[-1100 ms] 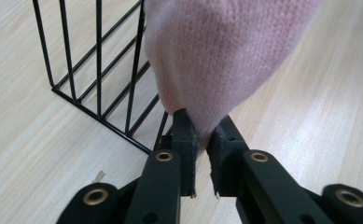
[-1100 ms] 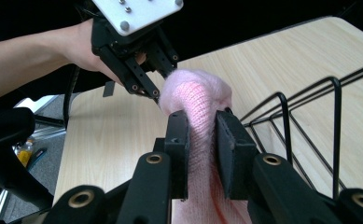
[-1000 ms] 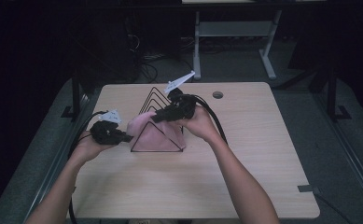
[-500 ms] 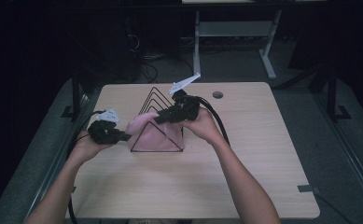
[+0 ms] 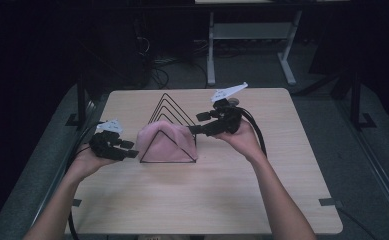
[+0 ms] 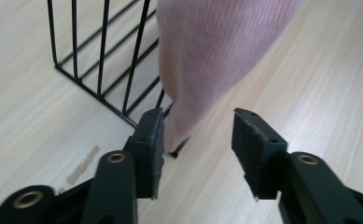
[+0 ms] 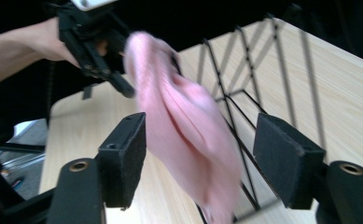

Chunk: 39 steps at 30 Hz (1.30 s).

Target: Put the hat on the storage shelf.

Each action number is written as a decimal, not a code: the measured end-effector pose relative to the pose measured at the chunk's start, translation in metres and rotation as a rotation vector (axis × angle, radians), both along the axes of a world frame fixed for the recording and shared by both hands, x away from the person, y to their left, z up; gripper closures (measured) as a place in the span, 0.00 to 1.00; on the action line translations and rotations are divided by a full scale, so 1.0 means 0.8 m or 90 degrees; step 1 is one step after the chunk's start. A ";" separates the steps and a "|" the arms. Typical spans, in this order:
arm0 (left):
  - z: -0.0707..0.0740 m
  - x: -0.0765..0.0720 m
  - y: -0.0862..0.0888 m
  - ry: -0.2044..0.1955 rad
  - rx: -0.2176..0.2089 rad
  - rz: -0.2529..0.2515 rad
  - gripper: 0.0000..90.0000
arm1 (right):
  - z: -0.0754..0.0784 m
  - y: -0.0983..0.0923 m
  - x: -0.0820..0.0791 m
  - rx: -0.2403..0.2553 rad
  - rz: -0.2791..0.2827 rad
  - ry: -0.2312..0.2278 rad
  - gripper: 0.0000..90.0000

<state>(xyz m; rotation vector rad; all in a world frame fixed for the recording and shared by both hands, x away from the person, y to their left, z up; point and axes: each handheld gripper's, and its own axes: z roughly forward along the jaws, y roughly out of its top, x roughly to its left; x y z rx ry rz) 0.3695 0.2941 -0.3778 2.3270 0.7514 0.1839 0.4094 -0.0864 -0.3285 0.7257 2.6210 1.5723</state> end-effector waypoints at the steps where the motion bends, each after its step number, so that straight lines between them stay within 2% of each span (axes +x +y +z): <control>1: -0.003 -0.003 0.002 0.001 0.005 0.006 0.57 | -0.001 -0.006 -0.001 -0.005 -0.008 0.001 0.36; 3: -0.007 -0.006 0.002 0.006 0.004 0.015 0.52 | -0.002 -0.018 -0.005 -0.015 -0.021 -0.004 0.34; 4: -0.007 -0.006 0.002 0.006 0.004 0.015 0.51 | -0.002 -0.018 -0.005 -0.015 -0.021 -0.004 0.34; 6: -0.009 -0.009 0.002 0.010 -0.002 0.016 0.50 | -0.006 -0.034 -0.010 -0.029 -0.043 -0.002 0.33; 10: -0.011 -0.011 0.001 0.012 0.010 0.014 0.45 | -0.010 -0.055 -0.017 -0.030 -0.066 -0.005 0.32; 13: -0.013 -0.013 0.000 0.014 0.006 0.021 0.43 | -0.014 -0.066 -0.023 -0.034 -0.078 -0.008 0.31; 17: -0.015 -0.015 0.003 0.007 0.006 0.026 0.42 | -0.022 -0.084 -0.029 -0.042 -0.093 0.002 0.29; 20: -0.017 -0.017 0.006 0.011 0.000 0.037 0.41 | -0.030 -0.099 -0.035 -0.052 -0.105 0.016 0.28; 26: -0.021 -0.020 0.009 0.017 -0.001 0.045 0.38 | -0.044 -0.122 -0.045 -0.048 -0.135 0.034 0.23; 31: -0.025 -0.023 0.007 0.016 0.000 0.045 0.36 | -0.053 -0.138 -0.052 -0.052 -0.150 0.033 0.22; 37: -0.034 -0.028 0.005 0.023 -0.003 0.048 0.36 | -0.064 -0.159 -0.063 -0.052 -0.170 0.050 0.22; 38: -0.034 -0.029 0.005 0.019 0.004 0.045 0.34 | -0.066 -0.162 -0.065 -0.055 -0.172 0.049 0.22; 39: -0.036 -0.031 0.005 0.022 -0.002 0.050 0.33 | -0.068 -0.167 -0.068 -0.058 -0.176 0.045 0.22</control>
